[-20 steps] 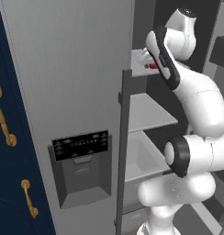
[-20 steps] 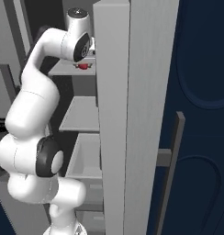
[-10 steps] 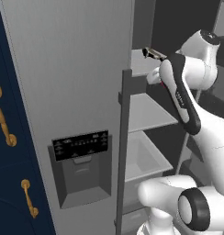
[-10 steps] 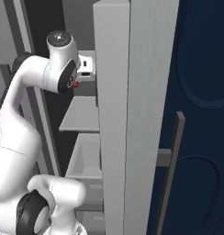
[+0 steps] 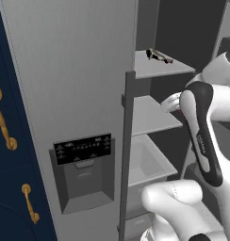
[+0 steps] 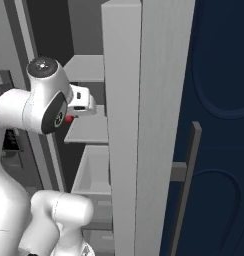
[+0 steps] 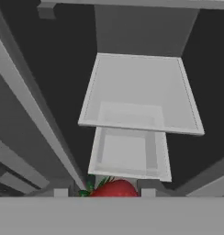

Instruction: Take the strawberry from the fridge and place it on top of the pancake, located on the dining counter.

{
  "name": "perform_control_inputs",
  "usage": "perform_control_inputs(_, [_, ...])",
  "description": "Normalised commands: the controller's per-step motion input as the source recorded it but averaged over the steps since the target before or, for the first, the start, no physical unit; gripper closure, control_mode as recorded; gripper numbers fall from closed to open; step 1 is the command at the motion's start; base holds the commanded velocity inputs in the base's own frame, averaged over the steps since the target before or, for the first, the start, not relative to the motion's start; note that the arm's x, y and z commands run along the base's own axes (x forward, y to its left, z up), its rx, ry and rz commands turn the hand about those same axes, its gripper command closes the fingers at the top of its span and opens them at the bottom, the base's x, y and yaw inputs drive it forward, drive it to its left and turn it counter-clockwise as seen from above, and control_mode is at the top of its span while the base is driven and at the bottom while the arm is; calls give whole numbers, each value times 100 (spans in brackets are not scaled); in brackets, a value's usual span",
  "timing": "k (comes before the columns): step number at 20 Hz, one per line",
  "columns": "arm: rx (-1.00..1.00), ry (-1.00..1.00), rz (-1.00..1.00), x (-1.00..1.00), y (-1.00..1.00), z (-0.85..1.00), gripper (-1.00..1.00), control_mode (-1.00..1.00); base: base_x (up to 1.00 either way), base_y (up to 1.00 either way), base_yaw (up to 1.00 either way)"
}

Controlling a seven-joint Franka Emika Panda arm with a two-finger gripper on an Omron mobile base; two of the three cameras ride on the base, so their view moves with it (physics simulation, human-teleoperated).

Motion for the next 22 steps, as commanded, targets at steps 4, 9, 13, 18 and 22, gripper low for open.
perform_control_inputs(4, [-4,18,-6,-99,7,-58,100,-100,0,0,0])
perform_control_inputs(9, [-3,23,-11,-60,9,-46,100,-100,0,0,0])
perform_control_inputs(13, [0,16,-25,-12,0,-21,100,-100,0,0,0])
perform_control_inputs(18, [0,6,-25,-5,0,-37,100,-100,0,0,0])
perform_control_inputs(22, [0,0,-5,0,0,-43,100,-100,0,0,0])
